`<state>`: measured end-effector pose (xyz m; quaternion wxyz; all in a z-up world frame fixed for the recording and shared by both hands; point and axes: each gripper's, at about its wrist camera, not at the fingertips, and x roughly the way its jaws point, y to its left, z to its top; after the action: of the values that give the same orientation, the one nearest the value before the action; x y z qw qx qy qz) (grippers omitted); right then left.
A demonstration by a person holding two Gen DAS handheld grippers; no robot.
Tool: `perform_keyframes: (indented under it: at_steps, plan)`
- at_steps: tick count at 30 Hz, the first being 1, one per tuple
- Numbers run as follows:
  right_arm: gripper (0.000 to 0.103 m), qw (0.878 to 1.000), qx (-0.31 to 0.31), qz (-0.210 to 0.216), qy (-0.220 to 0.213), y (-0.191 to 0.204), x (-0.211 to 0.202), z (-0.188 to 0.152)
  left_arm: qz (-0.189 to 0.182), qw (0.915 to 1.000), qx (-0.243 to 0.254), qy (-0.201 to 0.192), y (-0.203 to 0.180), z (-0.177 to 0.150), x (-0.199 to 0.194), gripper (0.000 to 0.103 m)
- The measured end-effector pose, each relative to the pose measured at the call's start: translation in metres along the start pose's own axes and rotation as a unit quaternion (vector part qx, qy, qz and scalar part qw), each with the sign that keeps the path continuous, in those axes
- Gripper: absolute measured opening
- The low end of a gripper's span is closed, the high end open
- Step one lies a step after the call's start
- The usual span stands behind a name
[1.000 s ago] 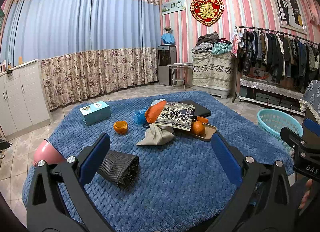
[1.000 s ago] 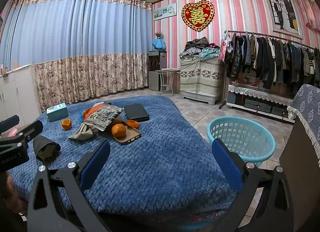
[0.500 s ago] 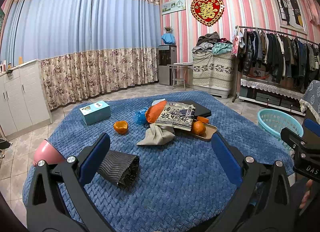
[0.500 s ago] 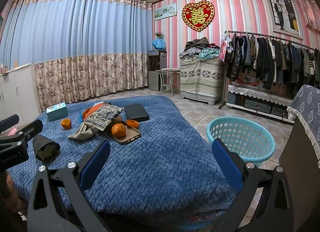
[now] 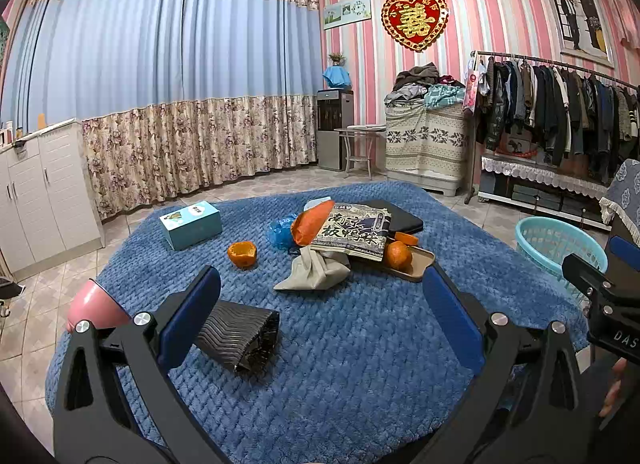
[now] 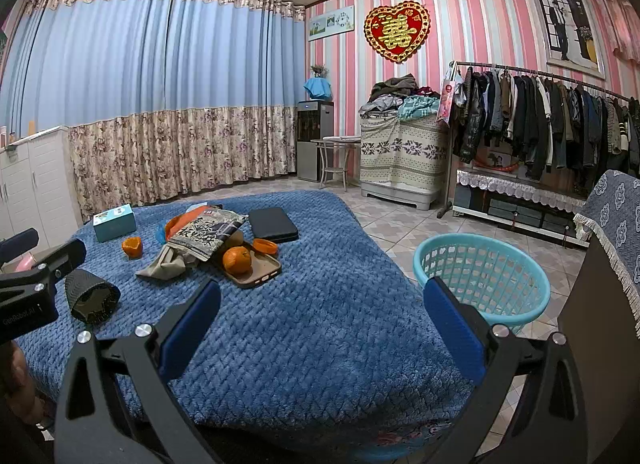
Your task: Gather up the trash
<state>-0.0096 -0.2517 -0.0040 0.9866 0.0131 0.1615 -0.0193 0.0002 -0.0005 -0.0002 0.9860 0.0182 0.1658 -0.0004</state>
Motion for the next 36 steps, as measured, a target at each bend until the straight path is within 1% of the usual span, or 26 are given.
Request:
perform_keyframes:
  at_steps: [36]
  plan:
    - [0.099,1.0,0.0,0.001,-0.001,0.0004,0.0002,-0.0003,0.0,1.0,0.001,0.002,0.0014,-0.0034,0.0028,0.098]
